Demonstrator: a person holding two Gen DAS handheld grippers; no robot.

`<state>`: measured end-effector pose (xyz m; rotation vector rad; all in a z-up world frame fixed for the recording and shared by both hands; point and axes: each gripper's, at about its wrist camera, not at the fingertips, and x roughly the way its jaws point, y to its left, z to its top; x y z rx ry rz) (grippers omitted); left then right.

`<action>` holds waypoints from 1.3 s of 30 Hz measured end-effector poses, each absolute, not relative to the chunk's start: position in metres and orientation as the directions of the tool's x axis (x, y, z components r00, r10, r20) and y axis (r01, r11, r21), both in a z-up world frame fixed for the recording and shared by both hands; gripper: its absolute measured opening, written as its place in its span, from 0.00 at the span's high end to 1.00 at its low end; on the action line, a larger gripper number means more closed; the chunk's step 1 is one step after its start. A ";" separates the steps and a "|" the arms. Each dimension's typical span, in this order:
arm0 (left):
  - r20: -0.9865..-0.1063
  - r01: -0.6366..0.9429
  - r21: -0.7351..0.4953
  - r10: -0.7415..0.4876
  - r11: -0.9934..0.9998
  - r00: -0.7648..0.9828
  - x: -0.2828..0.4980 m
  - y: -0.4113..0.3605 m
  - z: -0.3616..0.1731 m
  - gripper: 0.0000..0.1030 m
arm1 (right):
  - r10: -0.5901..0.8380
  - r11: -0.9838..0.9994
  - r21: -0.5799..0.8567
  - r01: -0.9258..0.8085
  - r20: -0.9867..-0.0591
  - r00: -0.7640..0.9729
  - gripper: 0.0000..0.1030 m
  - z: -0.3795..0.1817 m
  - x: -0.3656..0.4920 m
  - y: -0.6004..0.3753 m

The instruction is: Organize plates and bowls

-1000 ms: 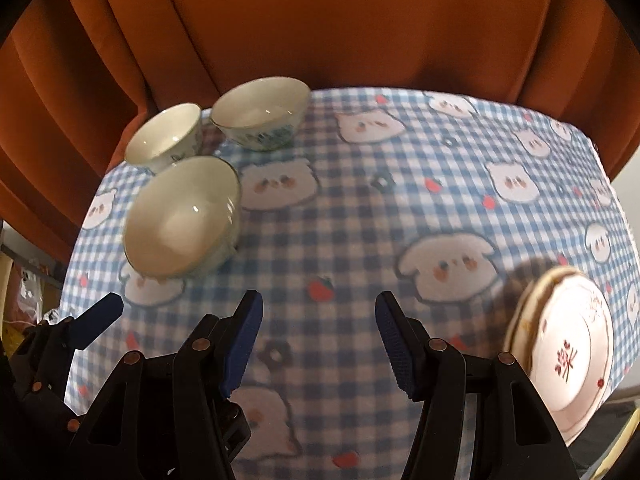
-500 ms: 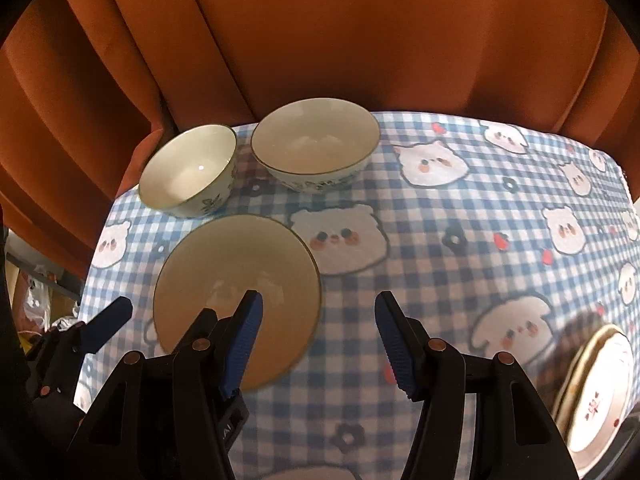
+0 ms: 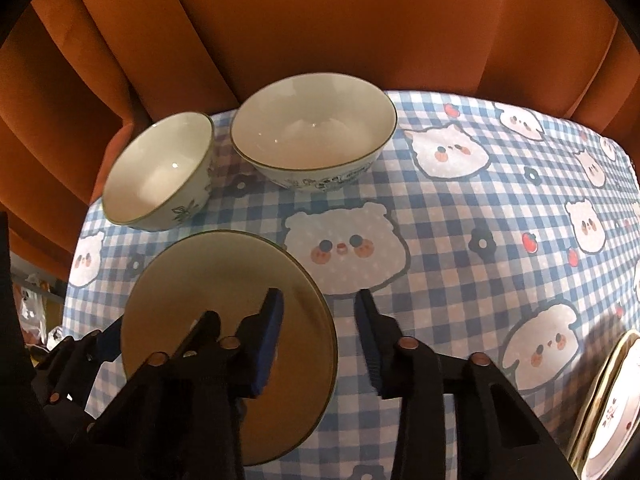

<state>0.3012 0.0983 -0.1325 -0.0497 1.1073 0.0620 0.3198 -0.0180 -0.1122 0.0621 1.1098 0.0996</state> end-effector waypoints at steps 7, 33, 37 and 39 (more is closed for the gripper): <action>-0.899 -0.070 -0.030 0.004 0.997 0.437 0.306 0.100 -0.138 0.68 | 0.119 0.993 0.110 -0.046 -0.897 0.426 0.76 -0.118 0.323 -0.016; -0.856 -0.022 -0.061 -0.041 0.998 0.515 0.254 0.063 -0.082 0.68 | 0.083 0.996 0.088 -0.012 -0.863 0.499 0.76 -0.063 0.277 -0.049; -0.846 -0.038 -0.060 -0.030 0.997 0.532 0.238 0.054 -0.072 0.68 | 0.091 0.996 0.091 -0.024 -0.850 0.519 0.76 -0.051 0.262 -0.058; -0.843 -0.045 -0.059 -0.026 0.997 0.538 0.229 0.049 -0.067 0.68 | 0.098 0.995 0.095 -0.033 -0.844 0.527 0.76 -0.046 0.254 -0.064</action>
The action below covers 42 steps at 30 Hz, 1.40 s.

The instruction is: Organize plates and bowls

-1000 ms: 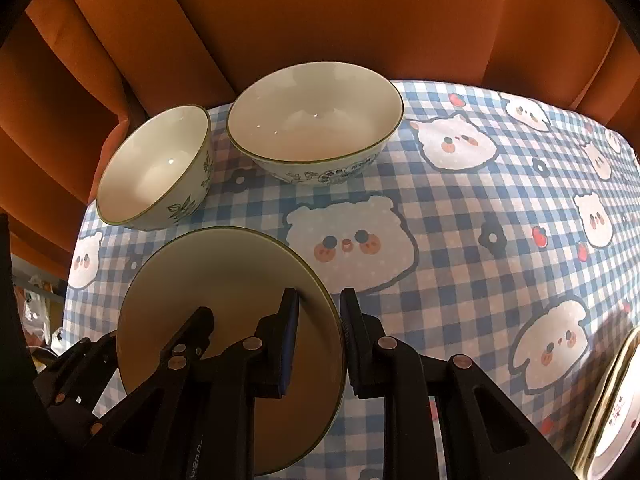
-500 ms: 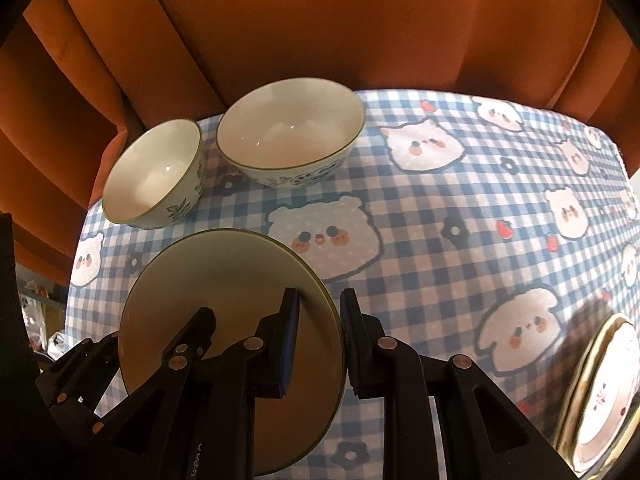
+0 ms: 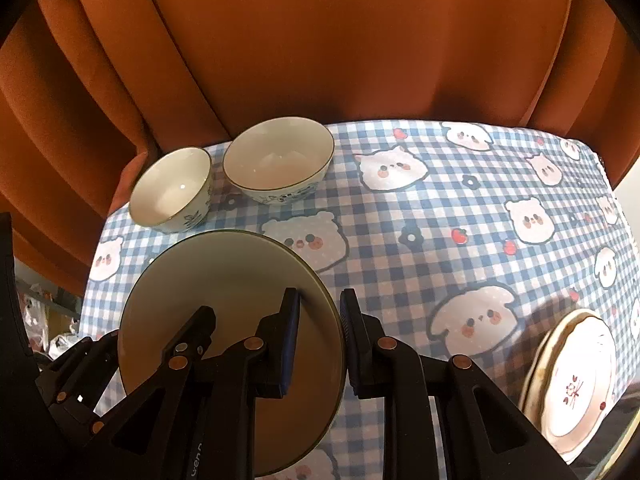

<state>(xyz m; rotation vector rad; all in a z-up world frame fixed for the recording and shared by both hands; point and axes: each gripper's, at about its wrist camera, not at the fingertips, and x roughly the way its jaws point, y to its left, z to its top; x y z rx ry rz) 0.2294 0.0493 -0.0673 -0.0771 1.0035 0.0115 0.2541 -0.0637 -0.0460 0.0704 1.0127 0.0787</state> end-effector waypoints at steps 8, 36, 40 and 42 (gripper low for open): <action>-0.840 -0.078 -0.043 0.006 0.996 0.542 0.197 0.018 -0.058 0.68 | 0.138 0.990 0.126 -0.059 -0.825 0.548 0.76 -0.037 0.220 -0.096; -0.890 -0.075 -0.031 0.006 0.997 0.456 0.134 -0.073 -0.117 0.68 | 0.168 0.985 0.136 -0.102 -0.867 0.469 0.76 -0.090 0.154 -0.192; -0.908 -0.078 -0.048 -0.011 0.996 0.419 0.134 -0.077 -0.129 0.68 | 0.163 0.986 0.130 -0.104 -0.881 0.445 0.76 -0.100 0.154 -0.197; -0.914 -0.082 -0.048 -0.011 0.995 0.406 0.135 -0.080 -0.134 0.68 | 0.161 0.986 0.129 -0.102 -0.887 0.433 0.76 -0.105 0.154 -0.200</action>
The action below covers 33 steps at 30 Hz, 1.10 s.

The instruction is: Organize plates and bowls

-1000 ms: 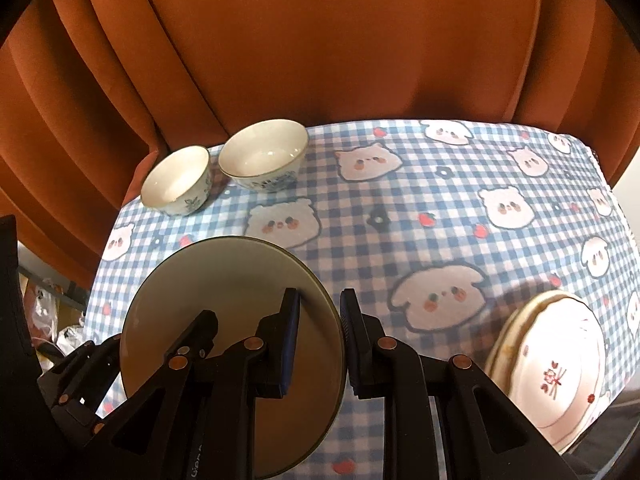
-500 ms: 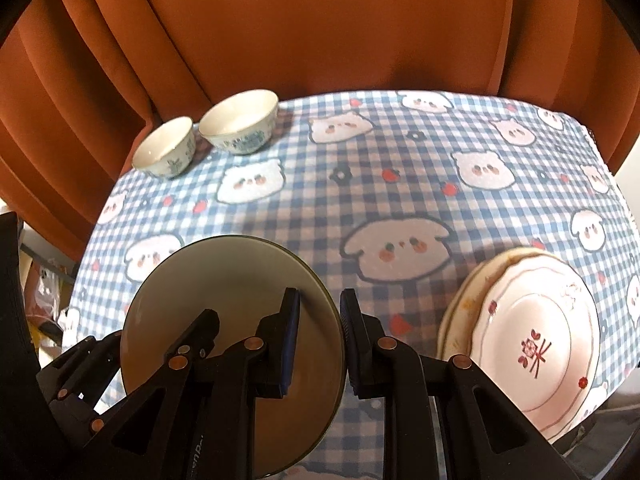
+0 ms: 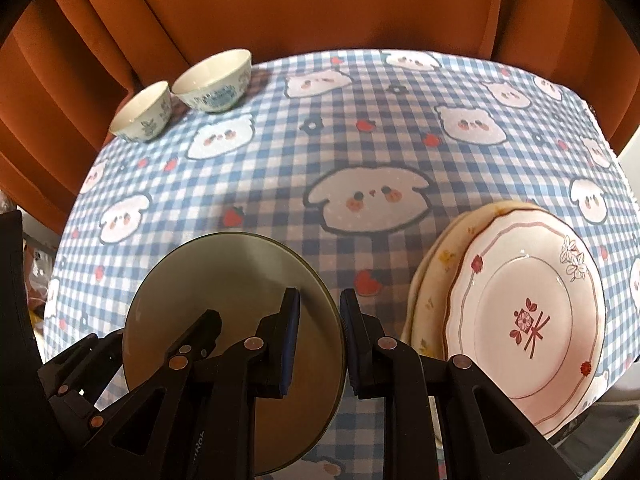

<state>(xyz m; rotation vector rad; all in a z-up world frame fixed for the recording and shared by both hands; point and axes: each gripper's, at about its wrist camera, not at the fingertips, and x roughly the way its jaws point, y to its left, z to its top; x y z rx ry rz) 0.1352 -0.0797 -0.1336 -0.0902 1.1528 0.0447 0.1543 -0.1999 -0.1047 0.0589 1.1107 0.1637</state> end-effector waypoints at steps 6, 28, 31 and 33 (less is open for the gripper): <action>-0.917 -0.094 -0.028 0.012 0.995 0.398 0.137 -0.082 -0.141 0.68 | 0.180 0.983 0.155 -0.096 -0.912 0.369 0.76 -0.121 0.161 -0.206; -0.858 -0.046 0.003 0.026 0.999 0.513 0.127 -0.080 -0.105 0.21 | 0.174 0.982 0.112 -0.155 -0.858 0.483 0.37 -0.092 0.153 -0.203; -0.849 -0.046 -0.003 0.022 0.999 0.528 0.127 -0.071 -0.099 0.21 | 0.173 0.981 0.102 -0.168 -0.849 0.499 0.36 -0.084 0.151 -0.196; -0.843 -0.050 -0.012 0.017 0.999 0.538 0.128 -0.063 -0.095 0.21 | 0.172 0.980 0.096 -0.172 -0.843 0.509 0.36 -0.079 0.151 -0.190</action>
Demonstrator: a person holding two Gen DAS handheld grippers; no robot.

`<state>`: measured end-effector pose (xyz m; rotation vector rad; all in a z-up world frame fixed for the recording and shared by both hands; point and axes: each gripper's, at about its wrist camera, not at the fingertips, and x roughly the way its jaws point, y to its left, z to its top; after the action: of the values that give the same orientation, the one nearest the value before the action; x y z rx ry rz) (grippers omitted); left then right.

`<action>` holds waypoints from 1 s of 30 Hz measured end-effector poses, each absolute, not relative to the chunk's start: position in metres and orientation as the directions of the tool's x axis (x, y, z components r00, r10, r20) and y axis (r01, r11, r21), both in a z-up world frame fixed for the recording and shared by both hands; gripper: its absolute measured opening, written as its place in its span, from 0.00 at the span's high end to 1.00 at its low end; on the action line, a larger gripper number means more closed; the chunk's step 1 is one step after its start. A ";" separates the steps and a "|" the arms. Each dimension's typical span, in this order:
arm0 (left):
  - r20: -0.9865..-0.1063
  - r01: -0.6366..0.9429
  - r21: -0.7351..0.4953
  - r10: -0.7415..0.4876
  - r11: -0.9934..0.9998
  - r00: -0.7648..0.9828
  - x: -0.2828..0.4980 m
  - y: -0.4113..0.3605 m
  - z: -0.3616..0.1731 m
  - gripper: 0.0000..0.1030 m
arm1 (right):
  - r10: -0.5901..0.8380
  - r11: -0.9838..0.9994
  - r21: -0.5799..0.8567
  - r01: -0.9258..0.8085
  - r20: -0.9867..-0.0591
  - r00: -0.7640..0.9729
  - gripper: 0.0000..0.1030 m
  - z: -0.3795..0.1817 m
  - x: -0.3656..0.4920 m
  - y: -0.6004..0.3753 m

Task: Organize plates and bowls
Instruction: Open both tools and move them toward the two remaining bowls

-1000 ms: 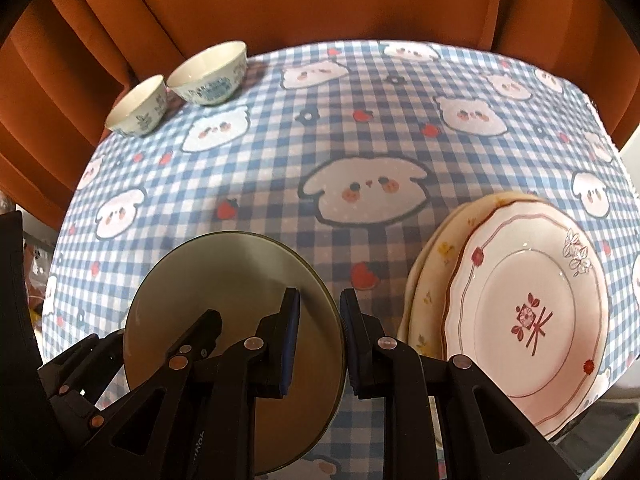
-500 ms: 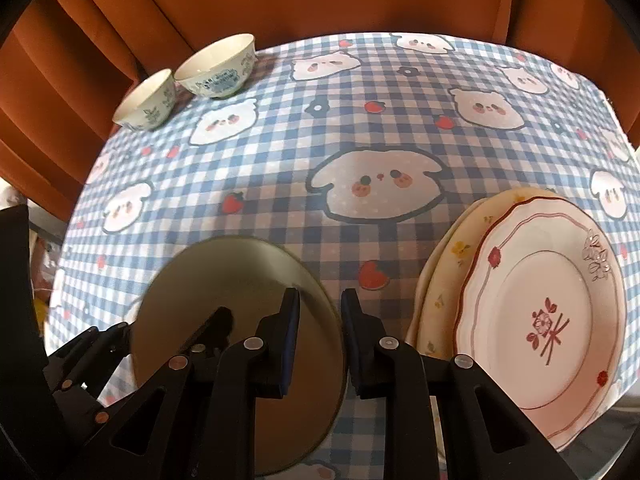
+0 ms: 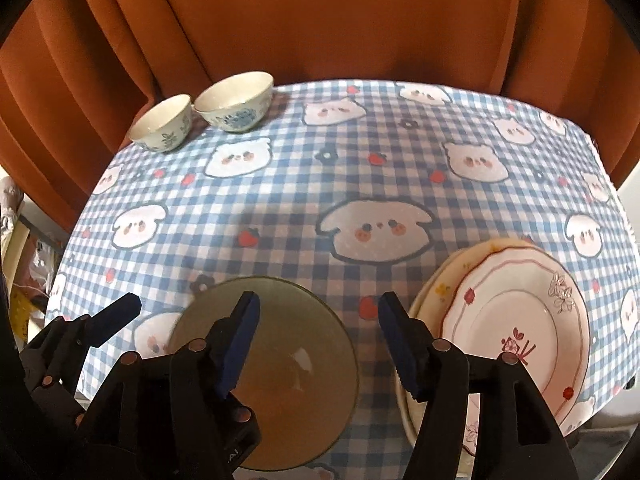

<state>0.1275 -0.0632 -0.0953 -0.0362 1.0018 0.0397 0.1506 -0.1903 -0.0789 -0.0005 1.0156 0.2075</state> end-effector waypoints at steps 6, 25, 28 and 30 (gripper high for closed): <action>-0.834 -0.056 -0.022 0.013 0.998 0.552 0.132 -0.030 -0.092 0.20 | 0.163 0.981 0.082 -0.173 -0.831 0.532 0.36 -0.069 0.152 -0.160; -0.806 -0.029 -0.022 -0.001 0.999 0.591 0.198 0.112 -0.066 0.20 | 0.135 0.990 0.085 -0.112 -0.802 0.581 0.33 -0.044 0.202 -0.017; -0.812 -0.025 -0.025 -0.006 0.999 0.583 0.216 0.131 -0.067 0.20 | 0.128 0.991 0.083 -0.104 -0.804 0.581 0.33 -0.044 0.217 0.004; -0.814 -0.022 -0.020 -0.004 1.000 0.581 0.229 0.141 -0.068 0.20 | 0.121 0.992 0.081 -0.094 -0.810 0.573 0.33 -0.046 0.230 0.015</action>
<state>0.2295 0.1412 -0.0680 -0.0290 0.9508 0.0106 0.2297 0.0154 -0.0461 0.0306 0.9518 0.1256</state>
